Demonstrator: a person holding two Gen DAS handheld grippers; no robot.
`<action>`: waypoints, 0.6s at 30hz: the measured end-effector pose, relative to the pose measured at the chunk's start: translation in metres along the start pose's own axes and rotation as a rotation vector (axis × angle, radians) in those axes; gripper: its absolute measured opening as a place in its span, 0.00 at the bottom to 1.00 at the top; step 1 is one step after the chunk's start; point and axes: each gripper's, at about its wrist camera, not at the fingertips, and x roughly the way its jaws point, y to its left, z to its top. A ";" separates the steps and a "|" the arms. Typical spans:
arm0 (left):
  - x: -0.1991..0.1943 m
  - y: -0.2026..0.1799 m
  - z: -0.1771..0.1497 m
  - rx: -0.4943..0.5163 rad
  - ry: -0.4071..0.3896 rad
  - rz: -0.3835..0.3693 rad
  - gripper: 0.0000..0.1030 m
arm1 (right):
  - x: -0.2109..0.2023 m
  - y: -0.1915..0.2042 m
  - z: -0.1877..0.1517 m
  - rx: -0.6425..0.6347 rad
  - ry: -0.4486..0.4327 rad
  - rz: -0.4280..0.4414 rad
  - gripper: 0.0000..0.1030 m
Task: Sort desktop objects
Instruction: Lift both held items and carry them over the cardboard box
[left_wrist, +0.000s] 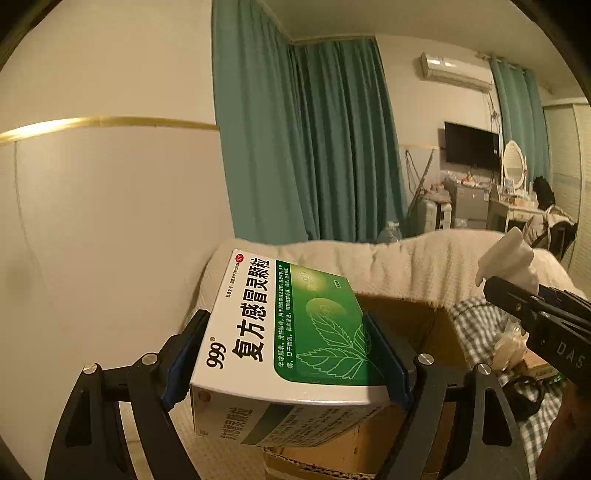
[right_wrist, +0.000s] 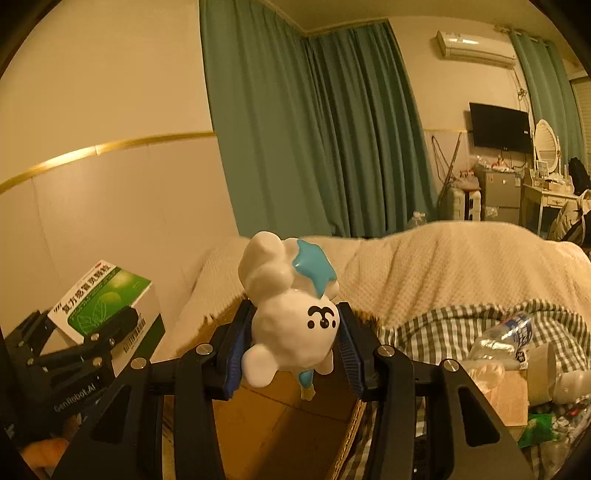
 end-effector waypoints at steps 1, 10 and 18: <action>0.007 -0.003 -0.003 0.003 0.007 -0.012 0.82 | 0.005 -0.002 -0.003 0.004 0.015 0.000 0.43; 0.049 -0.014 -0.029 0.023 0.098 -0.067 0.82 | 0.038 -0.008 -0.034 -0.027 0.136 -0.012 0.43; 0.052 -0.026 -0.034 0.057 0.112 -0.072 0.83 | 0.061 -0.001 -0.058 -0.090 0.253 0.009 0.43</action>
